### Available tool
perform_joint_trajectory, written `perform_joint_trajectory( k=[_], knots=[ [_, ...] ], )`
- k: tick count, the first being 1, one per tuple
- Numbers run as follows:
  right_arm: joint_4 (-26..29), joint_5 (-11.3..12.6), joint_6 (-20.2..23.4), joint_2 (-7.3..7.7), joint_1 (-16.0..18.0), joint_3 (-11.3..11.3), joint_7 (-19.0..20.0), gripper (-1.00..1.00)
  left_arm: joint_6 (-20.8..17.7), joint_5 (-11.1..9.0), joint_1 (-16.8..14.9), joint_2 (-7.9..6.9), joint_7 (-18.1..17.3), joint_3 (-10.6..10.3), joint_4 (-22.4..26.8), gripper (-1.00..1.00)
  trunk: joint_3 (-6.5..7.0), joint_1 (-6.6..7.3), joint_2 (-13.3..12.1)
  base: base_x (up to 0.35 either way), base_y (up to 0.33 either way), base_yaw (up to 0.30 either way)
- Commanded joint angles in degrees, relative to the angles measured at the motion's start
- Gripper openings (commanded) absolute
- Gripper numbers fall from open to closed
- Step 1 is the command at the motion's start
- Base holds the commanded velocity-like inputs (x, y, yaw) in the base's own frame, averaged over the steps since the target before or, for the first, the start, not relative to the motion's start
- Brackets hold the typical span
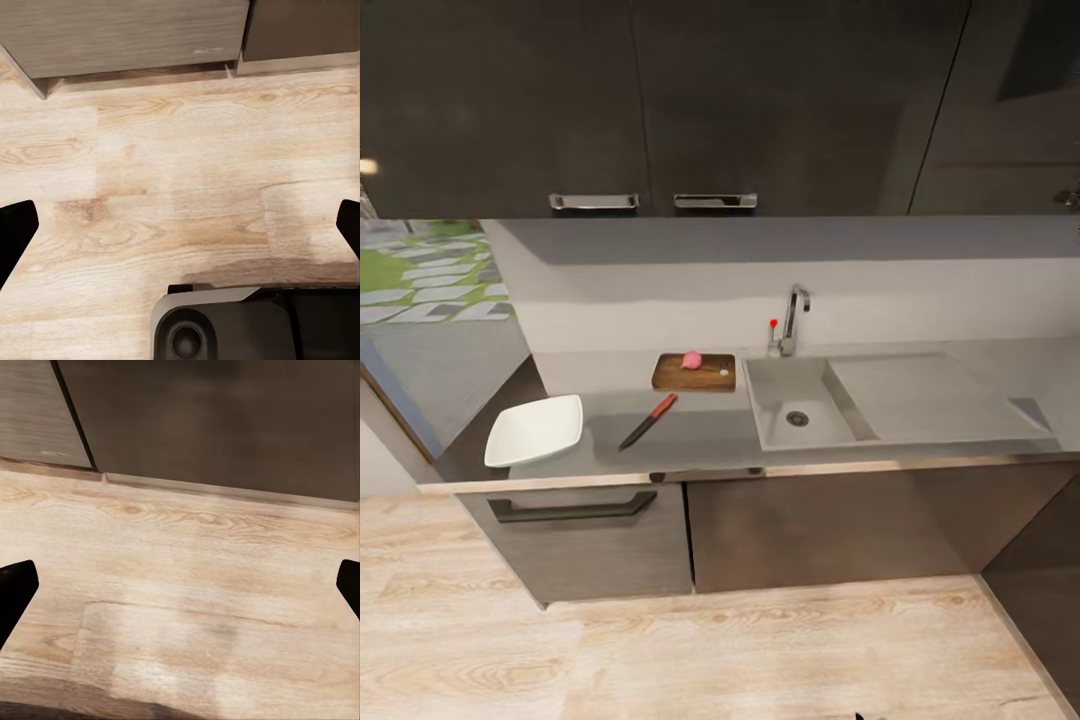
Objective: In the kitchen, take the Vidalia onion out of the sink, dice it on the chopping board with the paring knife, put the diced onion into the bowl on the countertop, then place both the paring knife and the chopping board into the sink.
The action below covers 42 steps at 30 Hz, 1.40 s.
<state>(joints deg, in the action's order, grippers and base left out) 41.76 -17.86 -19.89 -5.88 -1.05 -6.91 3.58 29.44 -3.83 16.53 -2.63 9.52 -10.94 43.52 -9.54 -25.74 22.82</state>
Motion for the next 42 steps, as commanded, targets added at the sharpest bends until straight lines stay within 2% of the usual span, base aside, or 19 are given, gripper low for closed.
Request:
perform_joint_trajectory(
  k=[1, 42],
  knots=[
    [0.1, -0.5, -0.2, -0.10, 0.0, -0.4, 0.4, 1.00, 0.1, -0.4, 0.0, -0.10, 0.4, -0.4, 0.1, 1.00, 0.01, -0.04, 0.1, 0.000, 0.000, 0.000],
    [-1.0, -0.5, -0.2, -0.10, 0.0, -0.5, 0.4, 1.00, 0.0, -0.5, 0.0, -0.10, 0.4, -0.3, 0.0, 1.00, 3.76, -0.04, 0.1, 0.000, 0.000, 0.000]
  ],
)
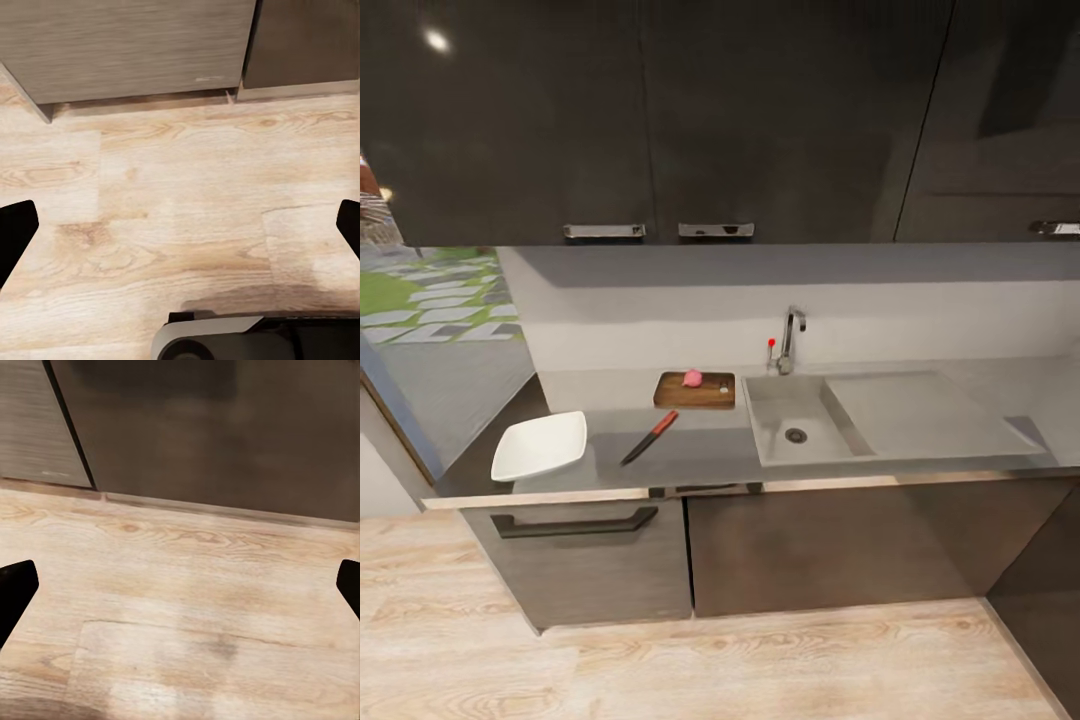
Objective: In the kitchen, take the Vidalia onion out of the sink, dice it on the chopping board with the paring knife, put the diced onion into the bowl on the countertop, then place both the paring knife and the chopping board into the sink.
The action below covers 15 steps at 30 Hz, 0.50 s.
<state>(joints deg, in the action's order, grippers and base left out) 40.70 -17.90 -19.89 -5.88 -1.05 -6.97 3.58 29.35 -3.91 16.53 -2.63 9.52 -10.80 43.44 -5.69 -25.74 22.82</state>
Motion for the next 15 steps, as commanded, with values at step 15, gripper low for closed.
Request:
perform_joint_trajectory(
  k=[15],
  knots=[
    [0.1, -0.4, -0.2, -0.10, 0.0, -0.4, 0.4, 1.00, 0.1, -0.4, 0.0, -0.10, 0.4, -0.5, 0.1, 1.00, 1.28, -0.04, 0.1, 0.000, 0.000, 0.000]
  ],
)
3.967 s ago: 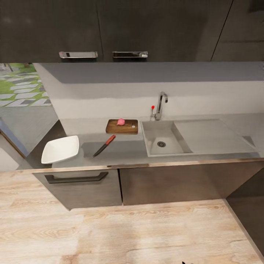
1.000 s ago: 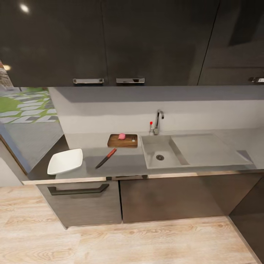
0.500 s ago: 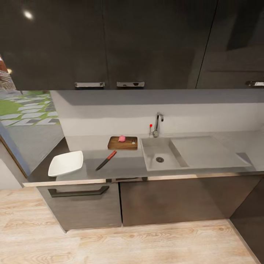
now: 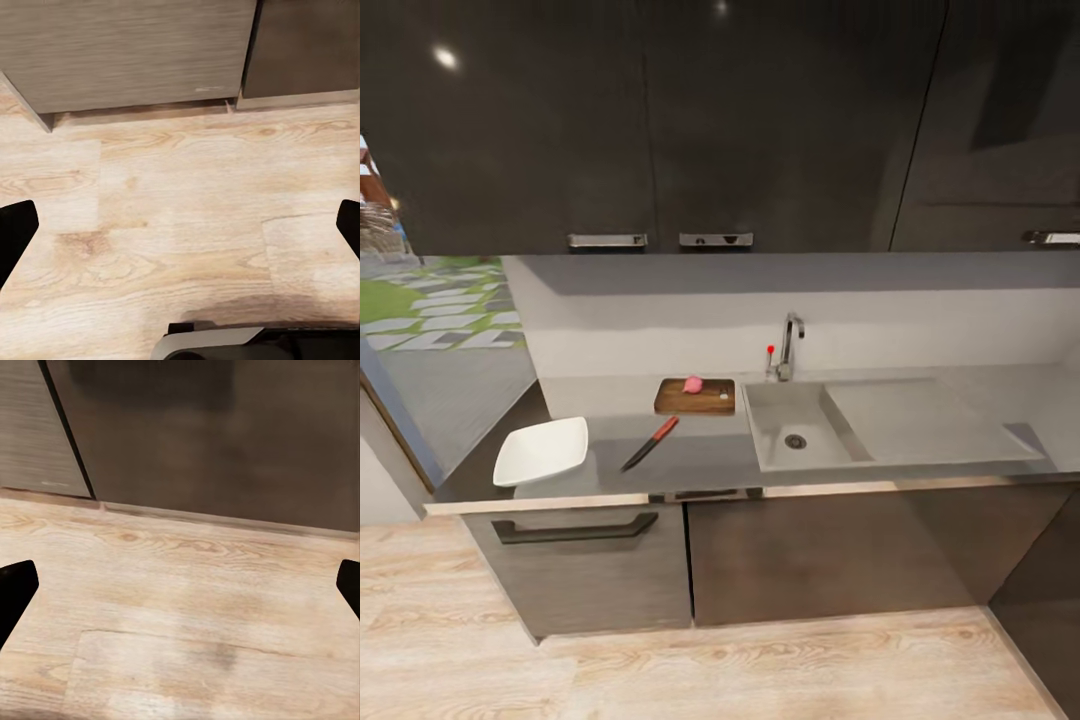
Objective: In the kitchen, take the Vidalia onion out of the sink, dice it on the chopping board with the paring knife, put the diced onion into the bowl on the countertop, then place both the paring knife and the chopping board into the sink.
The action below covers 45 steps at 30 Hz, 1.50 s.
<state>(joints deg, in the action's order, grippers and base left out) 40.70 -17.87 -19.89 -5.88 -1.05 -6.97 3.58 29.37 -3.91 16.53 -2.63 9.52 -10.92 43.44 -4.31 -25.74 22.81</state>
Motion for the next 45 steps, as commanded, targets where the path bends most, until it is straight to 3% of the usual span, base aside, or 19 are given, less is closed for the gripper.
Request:
perform_joint_trajectory(
  k=[1, 45],
  knots=[
    [0.1, -0.5, -0.2, -0.10, 0.0, -0.4, 0.4, 1.00, 0.1, -0.4, 0.0, -0.10, 0.4, -0.4, 0.1, 1.00, 0.00, -0.04, 0.1, 0.000, 0.000, 0.000],
    [0.1, -0.4, -0.2, -0.10, 0.0, -0.3, 0.4, 1.00, 0.1, -0.4, 0.0, -0.10, 0.4, -0.4, 0.1, 1.00, 4.03, -0.04, 0.1, 0.000, 0.000, 0.000]
  ],
)
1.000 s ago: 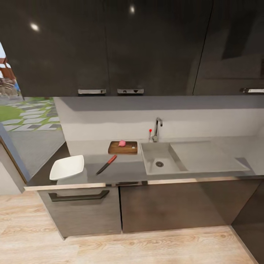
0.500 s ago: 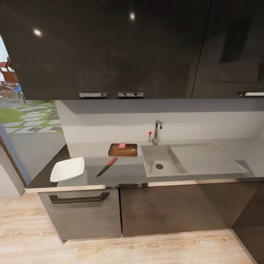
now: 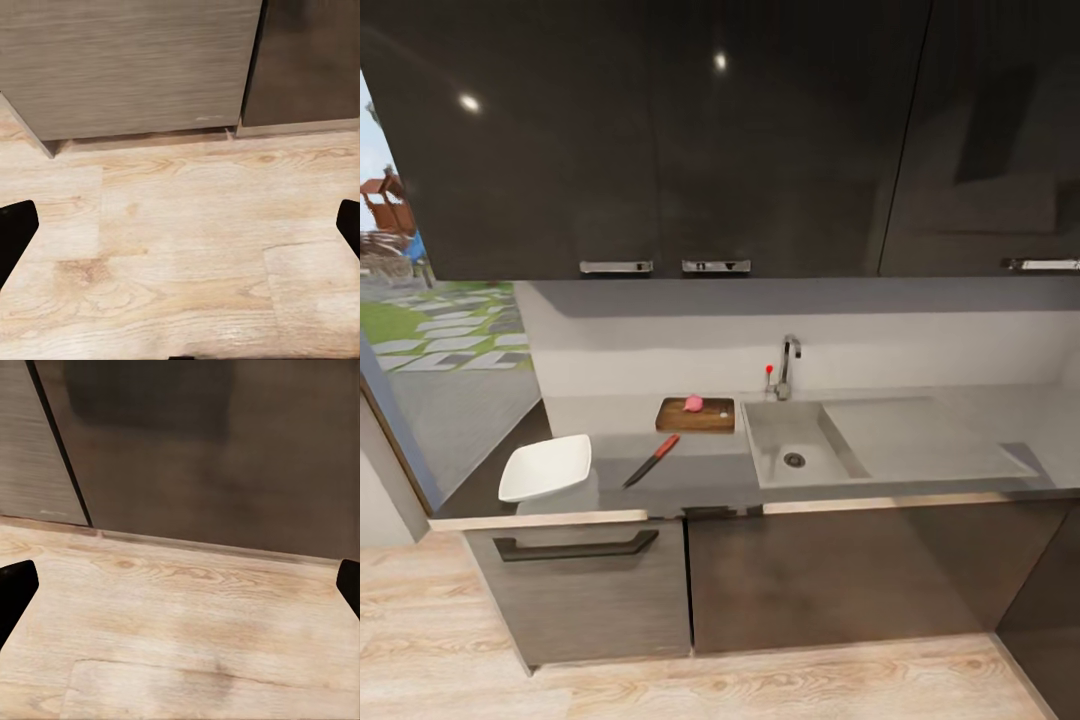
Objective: In the kitchen, take the Vidalia onion out of the sink, dice it on the chopping board with the paring knife, put the diced onion into the bowl on the countertop, then place both the paring knife and the chopping board into the sink.
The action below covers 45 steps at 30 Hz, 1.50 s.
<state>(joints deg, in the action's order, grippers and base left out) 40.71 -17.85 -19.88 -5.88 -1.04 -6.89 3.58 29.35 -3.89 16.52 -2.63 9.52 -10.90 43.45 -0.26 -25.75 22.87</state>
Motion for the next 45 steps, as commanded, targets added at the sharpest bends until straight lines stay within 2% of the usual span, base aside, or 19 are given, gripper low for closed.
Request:
perform_joint_trajectory(
  k=[1, 11, 17, 20, 22, 23, 27, 28, 37, 39, 41, 45],
  knots=[
    [0.1, -0.5, -0.2, -0.10, 0.0, -0.4, 0.4, 1.00, 0.1, -0.4, 0.0, -0.10, 0.4, -0.4, 0.1, 1.00, 0.07, -0.03, 0.0, 0.000, 0.000, 0.000],
    [0.1, -0.4, -0.2, -0.10, 0.0, -0.5, 0.4, 1.00, 0.2, -0.3, 0.0, -0.10, 0.5, -0.3, 0.3, 1.00, 0.96, -0.03, 0.0, 0.000, 0.000, 0.000],
    [0.5, -0.4, -0.5, -0.01, 0.0, -0.7, 0.4, 1.00, 0.2, -0.3, 0.0, -0.18, 0.6, -0.3, 0.4, 1.00, 1.05, -0.03, 0.0, 0.000, 0.000, 0.000],
    [1.3, -0.4, -3.4, 0.05, 0.0, -0.8, 0.4, 1.00, 0.2, -0.3, 0.0, -0.18, 0.6, -0.3, 0.3, 1.00, 1.06, -0.03, 0.0, 0.000, 0.000, 0.000],
    [3.0, -0.4, -5.6, 0.04, 0.0, -0.8, 0.2, 1.00, 0.2, -0.3, 0.0, -0.18, 0.6, -0.3, 0.3, 1.00, 1.06, -0.03, 0.0, 0.000, 0.000, 0.000],
    [6.0, -0.4, -6.5, -0.08, 0.0, -0.8, -0.3, 1.00, 0.2, -0.3, 0.0, -0.18, 0.6, -0.3, 0.3, 1.00, 1.06, -0.03, 0.0, 0.000, 0.000, 0.000],
    [13.6, -0.5, -6.5, -0.54, 0.0, -0.7, -2.1, 1.00, 0.2, -0.3, 0.0, -0.18, 0.6, -0.3, 0.2, 1.00, 1.06, -0.03, 0.0, 0.000, 0.000, 0.000],
    [17.5, -0.4, -5.1, -0.71, 0.0, -0.6, -2.8, 1.00, 0.2, -0.3, 0.0, -0.18, 0.6, -0.3, 0.2, 1.00, 1.06, -0.03, 0.0, 0.000, 0.000, 0.000],
    [34.5, -0.2, 7.6, -2.67, 0.0, -0.4, -3.4, 1.00, 0.2, -0.3, 0.0, -0.18, 0.6, -0.3, 0.2, 1.00, 1.06, -0.03, 0.0, 0.000, 0.000, 0.000],
    [37.2, -0.2, 9.7, -2.84, 0.0, 0.2, -3.4, 1.00, 0.2, -0.3, 0.0, -0.18, 0.6, -0.3, 0.2, 1.00, 1.06, -0.03, 0.0, 0.000, 0.000, 0.000],
    [40.3, -0.2, 12.7, -3.27, 0.0, 1.6, -3.5, 1.00, 0.2, -0.3, 0.0, -0.18, 0.6, -0.3, 0.2, 1.00, 1.06, -0.03, 0.0, 0.000, 0.000, 0.000],
    [42.8, -0.2, 17.7, -4.09, 0.2, 2.8, -4.3, 1.00, 0.2, -0.3, 0.0, -0.18, 0.6, -0.3, 0.2, 1.00, 1.06, -0.03, 0.0, 0.000, 0.000, 0.000]
  ],
)
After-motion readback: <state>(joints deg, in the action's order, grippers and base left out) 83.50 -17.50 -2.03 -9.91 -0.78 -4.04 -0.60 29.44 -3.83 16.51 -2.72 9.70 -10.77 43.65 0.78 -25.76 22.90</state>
